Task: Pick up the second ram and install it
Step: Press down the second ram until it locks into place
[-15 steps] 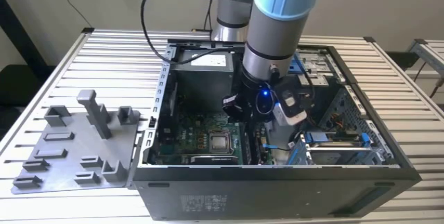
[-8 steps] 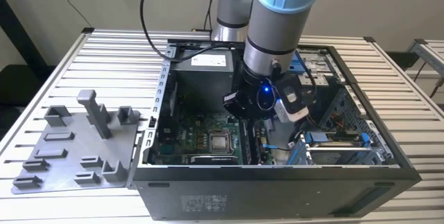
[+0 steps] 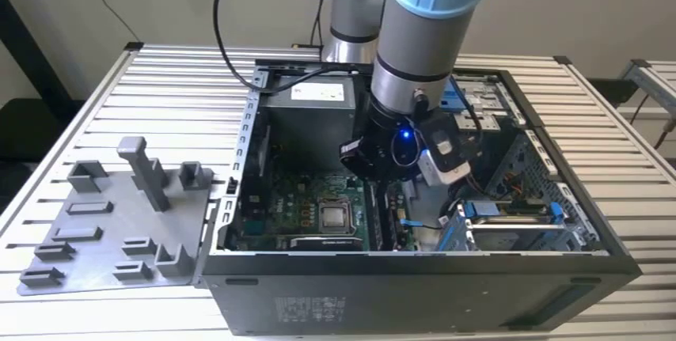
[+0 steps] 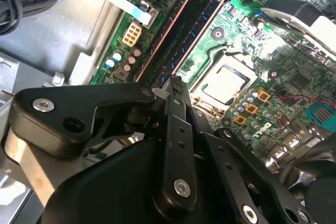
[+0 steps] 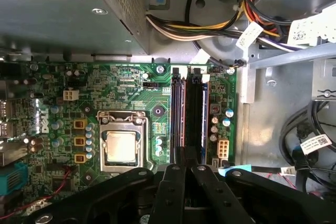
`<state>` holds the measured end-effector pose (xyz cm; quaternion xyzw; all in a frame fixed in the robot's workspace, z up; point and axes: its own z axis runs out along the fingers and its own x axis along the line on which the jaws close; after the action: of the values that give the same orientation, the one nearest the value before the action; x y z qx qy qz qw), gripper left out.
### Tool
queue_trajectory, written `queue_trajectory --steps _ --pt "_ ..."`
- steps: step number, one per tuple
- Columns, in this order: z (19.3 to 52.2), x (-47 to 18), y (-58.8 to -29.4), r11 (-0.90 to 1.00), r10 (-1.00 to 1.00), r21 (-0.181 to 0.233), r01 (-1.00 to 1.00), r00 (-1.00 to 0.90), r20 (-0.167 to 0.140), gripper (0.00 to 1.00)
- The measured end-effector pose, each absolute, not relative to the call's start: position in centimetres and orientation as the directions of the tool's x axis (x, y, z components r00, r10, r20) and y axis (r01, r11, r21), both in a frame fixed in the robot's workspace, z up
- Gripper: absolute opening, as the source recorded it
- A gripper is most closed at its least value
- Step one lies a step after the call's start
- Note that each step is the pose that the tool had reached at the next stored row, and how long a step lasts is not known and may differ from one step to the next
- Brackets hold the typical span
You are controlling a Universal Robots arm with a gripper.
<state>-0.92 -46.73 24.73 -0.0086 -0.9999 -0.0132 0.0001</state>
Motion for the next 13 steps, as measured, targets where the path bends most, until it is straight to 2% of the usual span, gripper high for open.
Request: queue_trajectory --steps 13 --pt "24.84 -0.93 -46.73 0.999 -0.023 0.026 -0.023 -1.000 0.001 0.11"
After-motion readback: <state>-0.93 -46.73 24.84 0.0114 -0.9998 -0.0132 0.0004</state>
